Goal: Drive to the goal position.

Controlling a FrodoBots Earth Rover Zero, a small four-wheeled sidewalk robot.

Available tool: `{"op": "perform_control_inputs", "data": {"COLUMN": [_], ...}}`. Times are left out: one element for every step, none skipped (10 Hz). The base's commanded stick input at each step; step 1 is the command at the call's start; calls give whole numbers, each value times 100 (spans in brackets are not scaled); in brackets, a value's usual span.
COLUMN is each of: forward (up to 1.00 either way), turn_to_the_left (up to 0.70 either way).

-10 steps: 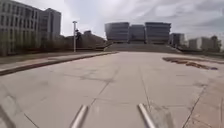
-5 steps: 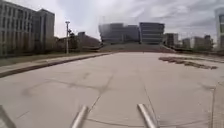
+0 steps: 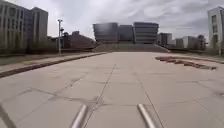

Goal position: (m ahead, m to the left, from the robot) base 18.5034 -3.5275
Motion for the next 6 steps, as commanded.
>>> {"op": "perform_control_inputs", "data": {"forward": [100,100,100,100,100,100], "turn_to_the_left": [-27,-27,-27,-27,-27,-27]}}
